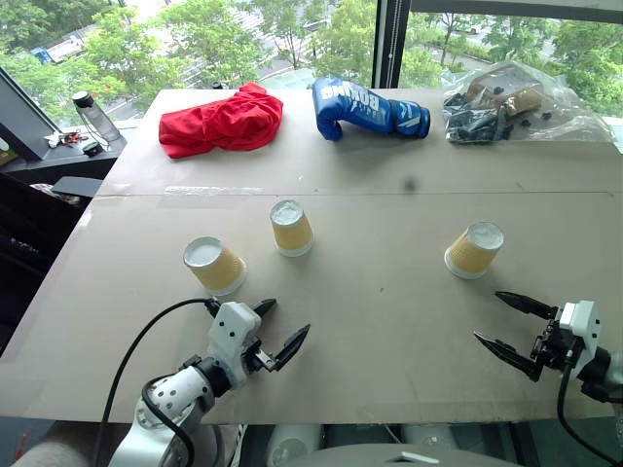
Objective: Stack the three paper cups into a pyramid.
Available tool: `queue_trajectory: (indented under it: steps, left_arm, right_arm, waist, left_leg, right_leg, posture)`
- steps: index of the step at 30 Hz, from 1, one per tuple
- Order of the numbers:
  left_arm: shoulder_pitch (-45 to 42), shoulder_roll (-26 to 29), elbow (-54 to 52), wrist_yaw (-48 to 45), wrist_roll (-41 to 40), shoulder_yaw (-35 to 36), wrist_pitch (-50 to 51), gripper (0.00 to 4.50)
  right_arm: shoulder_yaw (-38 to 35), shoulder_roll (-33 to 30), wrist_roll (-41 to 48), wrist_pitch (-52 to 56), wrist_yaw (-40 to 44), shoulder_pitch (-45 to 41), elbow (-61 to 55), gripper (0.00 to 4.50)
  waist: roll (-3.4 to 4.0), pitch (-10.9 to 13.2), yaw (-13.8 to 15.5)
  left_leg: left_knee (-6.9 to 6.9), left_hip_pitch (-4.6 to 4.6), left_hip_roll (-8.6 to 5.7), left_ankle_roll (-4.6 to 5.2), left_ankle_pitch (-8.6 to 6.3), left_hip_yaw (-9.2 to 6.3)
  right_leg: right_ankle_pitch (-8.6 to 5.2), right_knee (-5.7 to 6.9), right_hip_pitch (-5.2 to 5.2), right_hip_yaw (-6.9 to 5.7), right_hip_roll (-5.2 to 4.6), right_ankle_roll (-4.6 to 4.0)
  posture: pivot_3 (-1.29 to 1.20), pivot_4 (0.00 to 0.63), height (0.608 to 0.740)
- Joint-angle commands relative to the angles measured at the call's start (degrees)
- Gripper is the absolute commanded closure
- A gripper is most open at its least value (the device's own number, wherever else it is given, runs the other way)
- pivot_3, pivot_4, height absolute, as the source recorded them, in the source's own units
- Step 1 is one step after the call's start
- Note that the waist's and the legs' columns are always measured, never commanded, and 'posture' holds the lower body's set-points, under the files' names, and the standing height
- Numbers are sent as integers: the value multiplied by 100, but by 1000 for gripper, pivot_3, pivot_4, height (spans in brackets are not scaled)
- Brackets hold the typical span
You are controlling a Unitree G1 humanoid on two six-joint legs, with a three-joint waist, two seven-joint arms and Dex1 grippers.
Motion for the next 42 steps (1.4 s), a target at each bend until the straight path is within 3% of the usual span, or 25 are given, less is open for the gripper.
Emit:
queue_trajectory:
  steps: [1,24,36,42]
  left_arm:
    - [141,8,-50,-30,-33,-26,63,62]
    - [291,-13,11,-23,-109,174,-214,62]
    - [191,-152,-30,3,-221,250,-393,62]
    - [-289,-444,-195,200,-460,387,-408,62]
  right_arm:
    - [-67,39,24,-152,40,-68,32,0]
    - [49,119,-68,-373,255,-456,593,0]
    - [50,135,9,-305,271,-439,411,0]
    - [56,122,323,-49,349,-315,-137,0]
  waist:
    - [-1,0,-3]
    - [-2,0,-3]
    - [-3,0,-1]
    - [-4,1,19]
  left_leg:
    - [0,0,0,0,0,0]
    - [0,0,0,0,0,0]
    - [0,1,0,0,0,0]
    - [3,-1,-1,0,0,-1]
  right_leg:
    - [0,0,0,0,0,0]
    - [0,1,0,-1,5,1]
    - [0,2,0,-2,7,1]
    - [1,4,0,-5,11,2]
  posture:
    - [0,150,740]
    - [0,150,740]
    - [0,150,740]
    - [0,150,740]
